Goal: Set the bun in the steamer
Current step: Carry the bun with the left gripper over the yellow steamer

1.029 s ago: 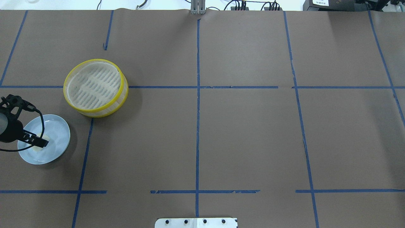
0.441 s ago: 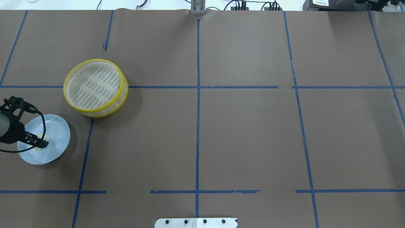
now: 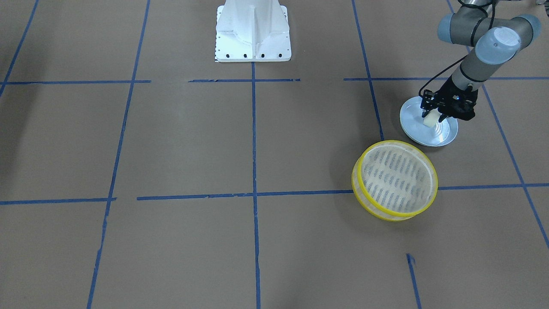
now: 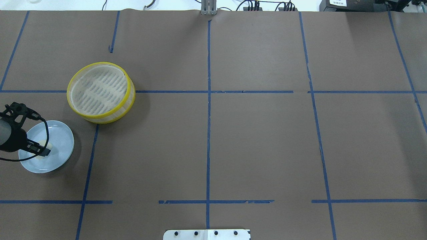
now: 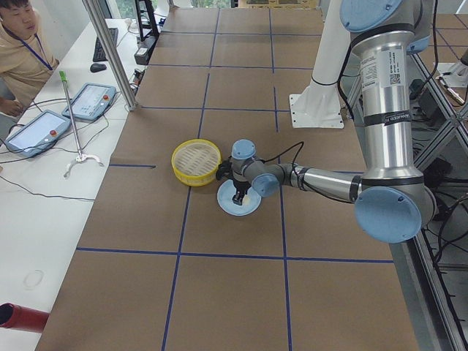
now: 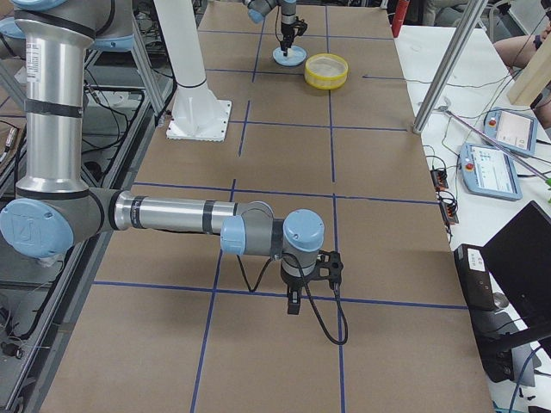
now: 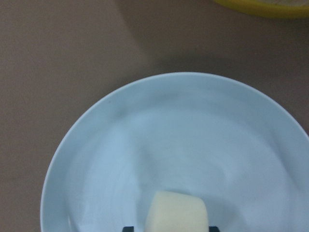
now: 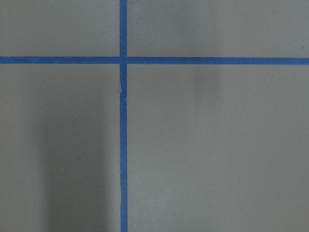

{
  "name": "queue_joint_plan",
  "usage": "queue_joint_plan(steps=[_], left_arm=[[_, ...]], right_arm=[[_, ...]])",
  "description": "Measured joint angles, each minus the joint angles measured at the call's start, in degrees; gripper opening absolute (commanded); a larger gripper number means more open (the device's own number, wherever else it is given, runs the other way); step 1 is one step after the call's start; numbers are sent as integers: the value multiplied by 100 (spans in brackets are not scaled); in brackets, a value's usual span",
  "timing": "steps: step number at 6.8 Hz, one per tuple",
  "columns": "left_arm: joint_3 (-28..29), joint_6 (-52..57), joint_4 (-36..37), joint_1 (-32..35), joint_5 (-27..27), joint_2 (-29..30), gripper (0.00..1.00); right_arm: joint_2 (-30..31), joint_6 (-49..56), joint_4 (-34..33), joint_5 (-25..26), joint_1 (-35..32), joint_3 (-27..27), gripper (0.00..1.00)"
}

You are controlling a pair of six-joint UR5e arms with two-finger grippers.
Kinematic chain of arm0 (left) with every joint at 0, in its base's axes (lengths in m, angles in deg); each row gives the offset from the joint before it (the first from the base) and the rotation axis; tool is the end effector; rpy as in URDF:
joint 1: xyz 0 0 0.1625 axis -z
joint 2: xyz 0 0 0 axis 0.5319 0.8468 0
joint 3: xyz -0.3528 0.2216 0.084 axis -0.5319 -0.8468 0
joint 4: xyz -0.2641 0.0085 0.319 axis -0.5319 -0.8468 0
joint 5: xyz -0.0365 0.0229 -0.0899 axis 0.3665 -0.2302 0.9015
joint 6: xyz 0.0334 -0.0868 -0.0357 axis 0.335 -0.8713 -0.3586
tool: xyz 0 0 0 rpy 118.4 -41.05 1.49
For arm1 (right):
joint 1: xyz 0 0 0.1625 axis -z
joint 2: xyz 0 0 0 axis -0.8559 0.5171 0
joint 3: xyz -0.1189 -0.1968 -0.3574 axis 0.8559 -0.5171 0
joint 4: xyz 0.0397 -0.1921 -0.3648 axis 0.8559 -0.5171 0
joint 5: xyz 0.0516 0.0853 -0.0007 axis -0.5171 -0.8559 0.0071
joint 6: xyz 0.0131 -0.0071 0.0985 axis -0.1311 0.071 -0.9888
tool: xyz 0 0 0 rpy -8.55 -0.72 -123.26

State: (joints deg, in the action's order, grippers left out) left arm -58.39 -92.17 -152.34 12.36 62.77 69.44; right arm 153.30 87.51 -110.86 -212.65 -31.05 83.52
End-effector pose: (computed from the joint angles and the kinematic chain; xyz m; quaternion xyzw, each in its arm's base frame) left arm 0.2656 -0.3806 0.5792 0.0831 0.3709 0.1808 0.9071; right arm 0.0670 -0.4456 0.6708 -0.0099 -0.3519 0.0053 0.9360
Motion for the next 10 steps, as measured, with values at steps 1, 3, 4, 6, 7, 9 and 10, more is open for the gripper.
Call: queue_joint_plan(steps=[1,3,4,6,7,9,10], left_arm=[[-7,-3,7,-2,29,-1,37],[-71,-41,7,13,84,15,32],[-233,-109,10,56,179,27,31],[-493,-663,127,491,684,355,31],[-476,-1068,440,737,794,811,31],[-94,-1889,1248,1018,827,2026,32],[291,-2184,1407,1052,797,2481,32]], right_arm=[[0,0,0,0,0,0,100],[0,0,0,0,0,0,100],[0,0,0,0,0,0,100],[0,0,0,0,0,0,100],[0,0,0,0,0,0,100],[0,0,0,0,0,0,100],[0,0,0,0,0,0,100]])
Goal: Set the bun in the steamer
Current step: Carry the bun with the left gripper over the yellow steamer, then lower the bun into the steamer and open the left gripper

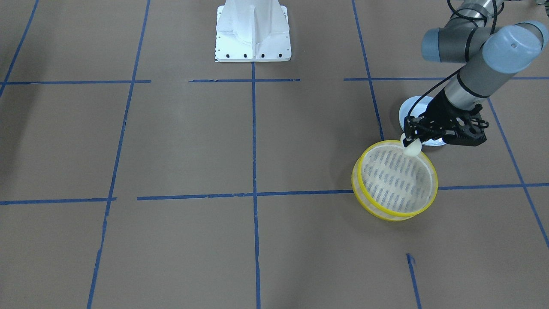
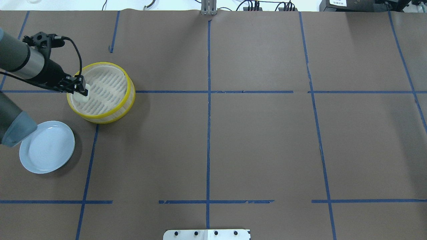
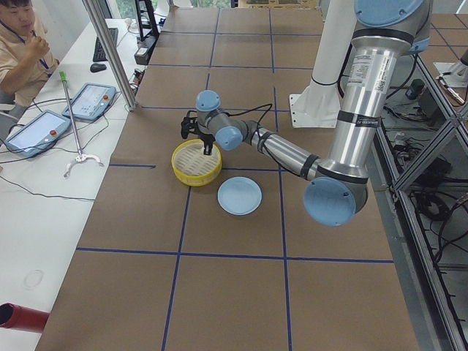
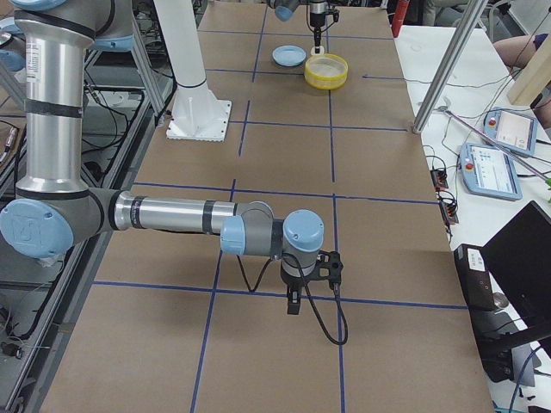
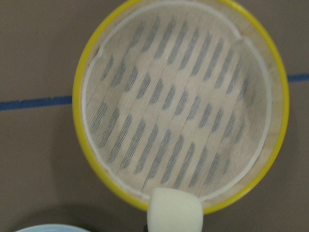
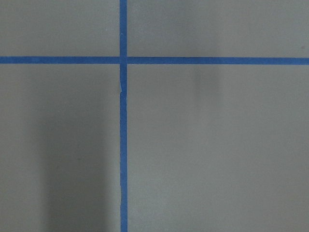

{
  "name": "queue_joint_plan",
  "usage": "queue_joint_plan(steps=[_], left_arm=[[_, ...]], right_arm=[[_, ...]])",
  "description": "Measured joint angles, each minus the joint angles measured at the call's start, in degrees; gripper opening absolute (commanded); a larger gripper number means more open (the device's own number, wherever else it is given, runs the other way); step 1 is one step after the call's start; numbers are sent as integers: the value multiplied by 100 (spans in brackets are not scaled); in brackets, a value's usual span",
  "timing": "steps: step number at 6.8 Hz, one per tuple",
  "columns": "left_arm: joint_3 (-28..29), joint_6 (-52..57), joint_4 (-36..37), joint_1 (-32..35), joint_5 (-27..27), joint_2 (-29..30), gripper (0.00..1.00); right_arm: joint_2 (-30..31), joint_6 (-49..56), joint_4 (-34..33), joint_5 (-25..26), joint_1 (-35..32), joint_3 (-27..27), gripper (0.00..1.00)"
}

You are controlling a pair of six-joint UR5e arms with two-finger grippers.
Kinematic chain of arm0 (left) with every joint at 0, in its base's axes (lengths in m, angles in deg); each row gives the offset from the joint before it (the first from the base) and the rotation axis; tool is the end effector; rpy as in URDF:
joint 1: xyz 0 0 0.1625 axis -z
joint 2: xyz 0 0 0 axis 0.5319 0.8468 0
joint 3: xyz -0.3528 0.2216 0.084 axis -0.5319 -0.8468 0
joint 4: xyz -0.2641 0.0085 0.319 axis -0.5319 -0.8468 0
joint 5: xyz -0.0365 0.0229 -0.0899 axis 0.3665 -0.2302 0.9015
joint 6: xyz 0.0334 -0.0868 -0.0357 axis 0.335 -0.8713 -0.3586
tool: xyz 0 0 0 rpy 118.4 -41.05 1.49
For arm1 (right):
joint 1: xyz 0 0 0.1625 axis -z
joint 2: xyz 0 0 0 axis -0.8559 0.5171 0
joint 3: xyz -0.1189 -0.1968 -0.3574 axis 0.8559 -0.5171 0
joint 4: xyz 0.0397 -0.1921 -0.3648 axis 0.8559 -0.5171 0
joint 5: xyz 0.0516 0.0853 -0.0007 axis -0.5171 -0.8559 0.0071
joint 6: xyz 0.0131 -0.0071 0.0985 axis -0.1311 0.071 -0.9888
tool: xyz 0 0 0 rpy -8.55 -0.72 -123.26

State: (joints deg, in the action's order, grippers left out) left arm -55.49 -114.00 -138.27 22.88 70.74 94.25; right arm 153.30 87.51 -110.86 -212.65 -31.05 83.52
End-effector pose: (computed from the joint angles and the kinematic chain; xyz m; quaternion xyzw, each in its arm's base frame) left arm 0.2835 -0.5336 0.4002 0.0459 0.4559 -0.0320 0.8883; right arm 0.0670 -0.4456 0.6708 -0.0099 -0.3519 0.0053 0.9360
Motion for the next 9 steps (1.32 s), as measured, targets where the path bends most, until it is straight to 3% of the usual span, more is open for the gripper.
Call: queue_joint_plan(steps=[4,8,9], left_arm=[[1138,-268,61,-112,-414,678,32],[1238,-683,83,-446,-494,760,35],[1234,-753,87,-513,-499,758,39]], right_arm=[[1,0,0,0,0,0,100],[0,0,0,0,0,0,100],[0,0,0,0,0,0,100]])
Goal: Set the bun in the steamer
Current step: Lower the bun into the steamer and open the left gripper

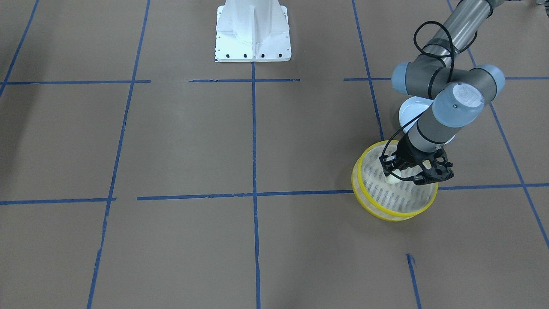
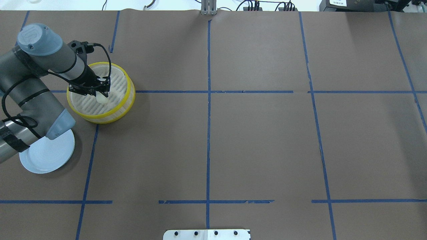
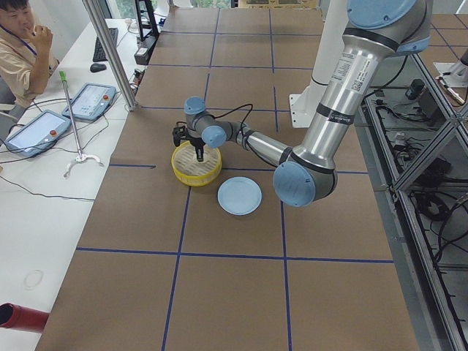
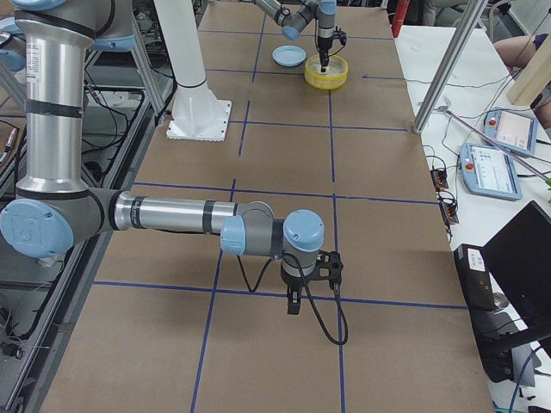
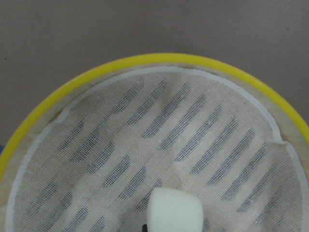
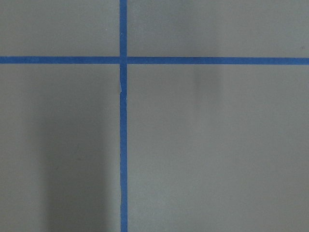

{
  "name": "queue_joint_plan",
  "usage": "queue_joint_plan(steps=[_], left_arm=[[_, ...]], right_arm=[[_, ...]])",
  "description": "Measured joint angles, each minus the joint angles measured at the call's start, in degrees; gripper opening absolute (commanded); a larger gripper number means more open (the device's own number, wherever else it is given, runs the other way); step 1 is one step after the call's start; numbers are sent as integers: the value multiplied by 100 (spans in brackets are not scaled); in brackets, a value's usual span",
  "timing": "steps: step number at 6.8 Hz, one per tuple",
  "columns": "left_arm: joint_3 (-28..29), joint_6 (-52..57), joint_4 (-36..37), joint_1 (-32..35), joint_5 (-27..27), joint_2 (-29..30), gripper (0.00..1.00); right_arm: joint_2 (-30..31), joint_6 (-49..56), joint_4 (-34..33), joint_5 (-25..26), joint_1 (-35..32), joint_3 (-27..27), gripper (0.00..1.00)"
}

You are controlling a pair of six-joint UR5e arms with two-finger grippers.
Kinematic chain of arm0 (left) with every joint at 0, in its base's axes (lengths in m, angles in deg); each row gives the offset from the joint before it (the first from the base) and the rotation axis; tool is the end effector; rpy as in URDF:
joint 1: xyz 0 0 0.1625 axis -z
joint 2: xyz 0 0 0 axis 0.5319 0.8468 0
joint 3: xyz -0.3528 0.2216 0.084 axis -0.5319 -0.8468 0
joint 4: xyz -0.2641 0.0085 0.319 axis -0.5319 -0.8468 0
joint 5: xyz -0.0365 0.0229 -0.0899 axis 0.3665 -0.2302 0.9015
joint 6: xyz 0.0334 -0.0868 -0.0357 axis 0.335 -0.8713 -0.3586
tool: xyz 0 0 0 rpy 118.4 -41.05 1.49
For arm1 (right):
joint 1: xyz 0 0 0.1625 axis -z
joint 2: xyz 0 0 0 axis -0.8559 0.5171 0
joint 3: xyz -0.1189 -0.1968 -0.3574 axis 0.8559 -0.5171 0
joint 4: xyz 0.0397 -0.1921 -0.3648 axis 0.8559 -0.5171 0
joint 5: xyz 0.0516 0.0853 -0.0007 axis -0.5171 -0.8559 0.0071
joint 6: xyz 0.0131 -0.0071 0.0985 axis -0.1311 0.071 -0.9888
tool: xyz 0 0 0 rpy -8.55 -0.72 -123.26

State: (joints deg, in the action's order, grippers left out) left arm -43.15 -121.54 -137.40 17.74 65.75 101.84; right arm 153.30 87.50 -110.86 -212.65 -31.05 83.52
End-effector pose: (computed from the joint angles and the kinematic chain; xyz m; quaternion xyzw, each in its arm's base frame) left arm 0.3688 -0.5632 0.4280 -0.0032 0.4062 -0.0835 0.9100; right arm 0.0670 -0.4456 0.6708 -0.0100 -0.3519 0.0054 0.9360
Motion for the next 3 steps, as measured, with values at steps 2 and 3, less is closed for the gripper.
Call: queue_joint_plan(steps=[2,3], left_arm=[[-14,-15,-2,-43,-6,-26,98],[-28,16,-4,-44,-12,-40,100]], right_arm=[[0,0,0,0,0,0,100],[0,0,0,0,0,0,100]])
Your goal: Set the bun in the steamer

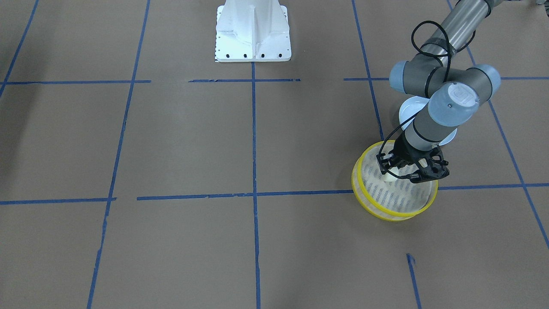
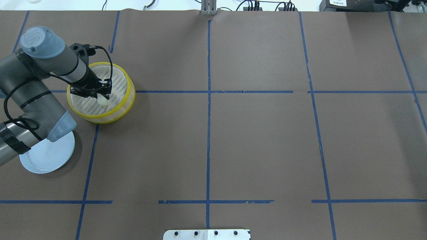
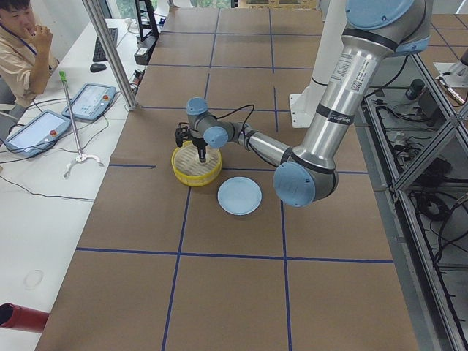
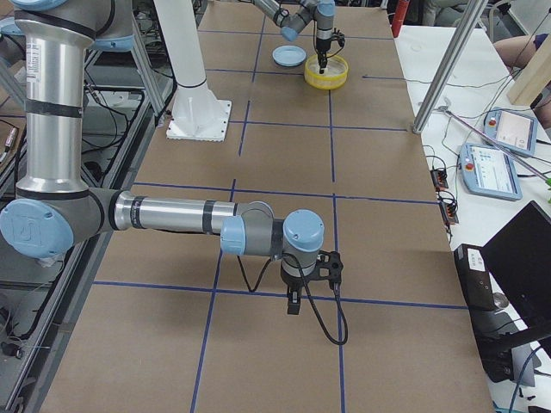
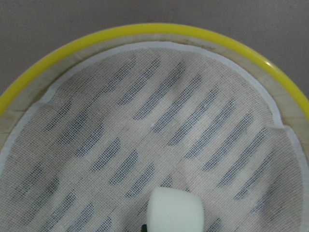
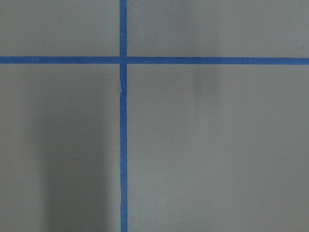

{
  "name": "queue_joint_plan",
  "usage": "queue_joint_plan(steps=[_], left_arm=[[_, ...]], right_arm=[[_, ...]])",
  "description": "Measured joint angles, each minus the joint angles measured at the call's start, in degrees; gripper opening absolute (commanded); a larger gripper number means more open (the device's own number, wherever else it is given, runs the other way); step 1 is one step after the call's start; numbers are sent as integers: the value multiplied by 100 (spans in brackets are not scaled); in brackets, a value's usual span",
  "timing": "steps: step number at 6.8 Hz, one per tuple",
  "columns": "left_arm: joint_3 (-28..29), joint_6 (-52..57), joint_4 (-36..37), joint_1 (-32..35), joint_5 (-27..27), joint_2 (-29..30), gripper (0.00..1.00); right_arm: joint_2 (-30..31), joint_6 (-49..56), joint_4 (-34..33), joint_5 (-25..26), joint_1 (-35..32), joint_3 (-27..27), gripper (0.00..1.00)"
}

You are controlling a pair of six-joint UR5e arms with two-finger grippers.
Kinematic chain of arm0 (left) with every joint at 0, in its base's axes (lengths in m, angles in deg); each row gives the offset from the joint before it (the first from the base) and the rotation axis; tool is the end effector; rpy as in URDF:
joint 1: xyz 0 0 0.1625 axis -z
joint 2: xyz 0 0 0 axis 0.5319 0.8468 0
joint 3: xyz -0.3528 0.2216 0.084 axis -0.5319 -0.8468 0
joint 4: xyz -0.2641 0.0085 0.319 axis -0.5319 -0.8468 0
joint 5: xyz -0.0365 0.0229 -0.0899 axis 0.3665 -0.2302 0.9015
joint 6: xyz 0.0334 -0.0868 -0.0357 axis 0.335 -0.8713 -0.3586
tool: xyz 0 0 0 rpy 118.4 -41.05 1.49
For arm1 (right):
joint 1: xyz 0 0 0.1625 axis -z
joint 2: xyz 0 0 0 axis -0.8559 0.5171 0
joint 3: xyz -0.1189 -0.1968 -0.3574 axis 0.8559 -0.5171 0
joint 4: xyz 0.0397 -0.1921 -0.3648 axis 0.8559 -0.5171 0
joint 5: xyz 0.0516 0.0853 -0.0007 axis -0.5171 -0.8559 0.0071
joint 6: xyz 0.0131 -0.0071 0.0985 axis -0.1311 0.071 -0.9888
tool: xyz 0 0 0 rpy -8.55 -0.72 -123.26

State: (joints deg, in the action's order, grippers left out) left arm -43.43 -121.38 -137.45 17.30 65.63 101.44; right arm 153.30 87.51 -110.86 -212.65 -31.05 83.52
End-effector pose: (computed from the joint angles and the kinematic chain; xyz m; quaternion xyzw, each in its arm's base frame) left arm 0.3715 -0.5586 0.4302 -0.0038 0.4052 -0.0793 0.9108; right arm 0.0670 -0.4456 0.6708 -0.0099 -0.3519 0.0053 0.9360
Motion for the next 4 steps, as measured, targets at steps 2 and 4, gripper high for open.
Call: queue_joint_plan(steps=[2,4], left_arm=[[-89,84,2,159,7,-12,100],[-511,856,228,940,194,-208,100]], right_arm=[[0,0,0,0,0,0,100],[0,0,0,0,0,0,100]])
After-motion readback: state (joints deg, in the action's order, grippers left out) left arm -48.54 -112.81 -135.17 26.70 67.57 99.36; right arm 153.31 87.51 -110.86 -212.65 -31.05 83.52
